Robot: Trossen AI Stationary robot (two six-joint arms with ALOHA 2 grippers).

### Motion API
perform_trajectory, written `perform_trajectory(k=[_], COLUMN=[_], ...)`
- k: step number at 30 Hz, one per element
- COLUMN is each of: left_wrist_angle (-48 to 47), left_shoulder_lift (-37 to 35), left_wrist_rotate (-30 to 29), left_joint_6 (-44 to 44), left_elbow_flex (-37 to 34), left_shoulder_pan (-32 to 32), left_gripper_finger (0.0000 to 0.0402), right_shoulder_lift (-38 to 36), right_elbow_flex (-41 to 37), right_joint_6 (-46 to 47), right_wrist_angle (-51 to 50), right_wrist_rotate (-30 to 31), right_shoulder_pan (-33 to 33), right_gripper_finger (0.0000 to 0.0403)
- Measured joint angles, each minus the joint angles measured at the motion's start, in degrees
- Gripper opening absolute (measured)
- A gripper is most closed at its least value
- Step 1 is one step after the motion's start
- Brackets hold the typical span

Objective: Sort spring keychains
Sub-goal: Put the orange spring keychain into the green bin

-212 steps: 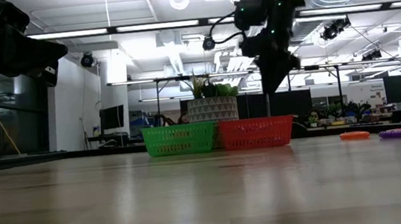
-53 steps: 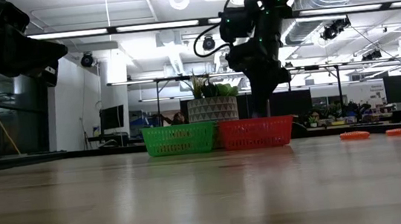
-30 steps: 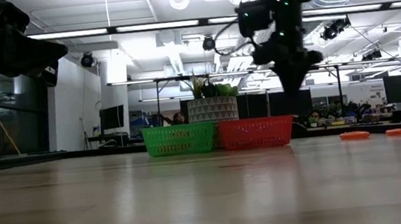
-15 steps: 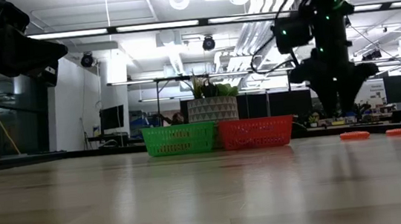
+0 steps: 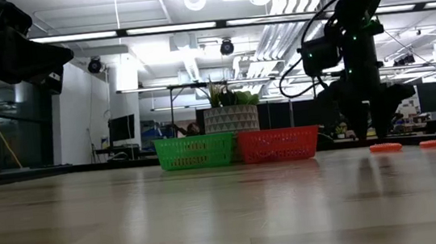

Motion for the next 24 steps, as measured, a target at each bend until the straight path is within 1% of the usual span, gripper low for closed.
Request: perform_trajectory(k=[4,11,16,20,24], left_wrist_angle=[0.01,0.01,0.01,0.01,0.01], left_shoulder_lift=[0.0,0.0,0.0,0.0,0.0], left_wrist_rotate=[0.0,0.0,0.0,0.0,0.0], left_joint_6=[0.0,0.01,0.01,0.01,0.01], left_elbow_flex=[0.0,0.0,0.0,0.0,0.0], left_shoulder_pan=[0.01,0.01,0.01,0.01,0.02], left_gripper_finger=[0.0,0.0,0.0,0.0,0.0], right_shoulder_lift=[2.05,6.84,8.05,8.12,8.16], right_elbow_flex=[0.0,0.33,0.33,0.28,0.22], right_joint_6=[-1.2,-1.87,-2.97,-3.16,-4.09], right_wrist_angle=[1.11,2.5,2.68,2.57,2.43], right_wrist_rotate=[-0.12,-2.27,-3.25,-3.34,-3.33], right_shoulder_pan=[-1.07,-2.68,-2.94,-3.07,-3.07], right_gripper_finger=[0.0213,0.0212,0.0205,0.0186,0.0153])
